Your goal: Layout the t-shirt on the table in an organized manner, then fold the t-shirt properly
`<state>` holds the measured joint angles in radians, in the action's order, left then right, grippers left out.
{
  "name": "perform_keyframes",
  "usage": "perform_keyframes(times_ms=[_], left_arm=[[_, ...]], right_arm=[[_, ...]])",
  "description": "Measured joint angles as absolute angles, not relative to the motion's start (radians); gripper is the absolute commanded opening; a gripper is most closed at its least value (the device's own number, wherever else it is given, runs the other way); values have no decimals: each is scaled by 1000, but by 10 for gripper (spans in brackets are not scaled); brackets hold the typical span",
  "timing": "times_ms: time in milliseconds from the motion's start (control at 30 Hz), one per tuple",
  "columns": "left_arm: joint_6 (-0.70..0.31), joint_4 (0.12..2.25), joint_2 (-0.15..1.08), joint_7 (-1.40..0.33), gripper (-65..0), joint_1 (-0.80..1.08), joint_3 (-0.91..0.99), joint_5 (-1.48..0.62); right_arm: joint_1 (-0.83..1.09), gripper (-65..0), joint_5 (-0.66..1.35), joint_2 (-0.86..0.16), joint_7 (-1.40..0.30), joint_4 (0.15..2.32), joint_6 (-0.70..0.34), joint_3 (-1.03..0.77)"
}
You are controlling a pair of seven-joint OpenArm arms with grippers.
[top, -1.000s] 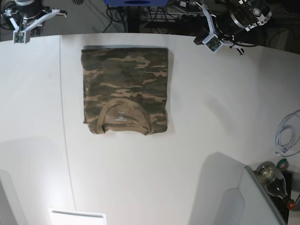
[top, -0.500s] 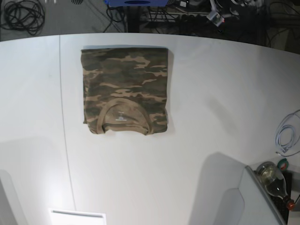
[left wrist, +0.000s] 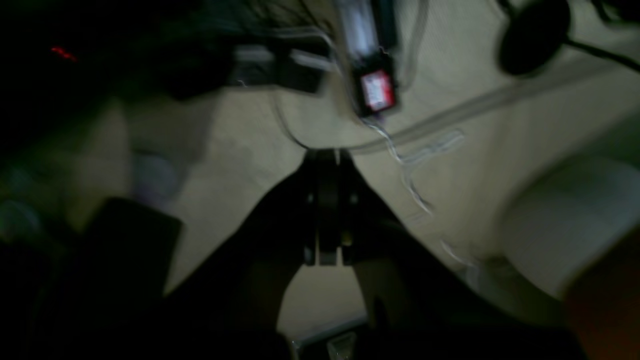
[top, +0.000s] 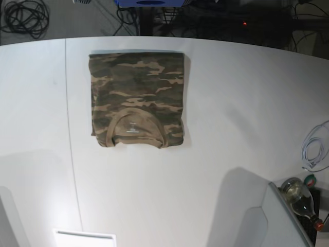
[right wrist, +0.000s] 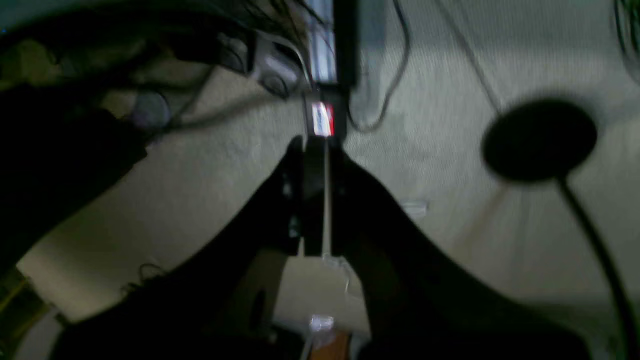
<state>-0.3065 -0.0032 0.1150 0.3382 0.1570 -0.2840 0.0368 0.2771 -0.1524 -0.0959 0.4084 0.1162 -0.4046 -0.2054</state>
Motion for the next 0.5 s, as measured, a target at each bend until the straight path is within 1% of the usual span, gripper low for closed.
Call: perform_keyframes(times_ms=[67,167,333,500], left_arm=[[-306,3,94,398,-650,121,-285,23],[-293,34,90,413,-650,97,-284,17],[-292,27,100,376,-650,134,-283,23],[-292,36,107,402,-650,106,-291,25]], right_arm=[[266,-638,-191,-87,426,122,-402,-206],[274,-638,-239,-81,410,123,-402,-206],[271,-636,-240,-80,404,117,-402,-206],[236,-635,-236,-73,413,121,-402,-206]])
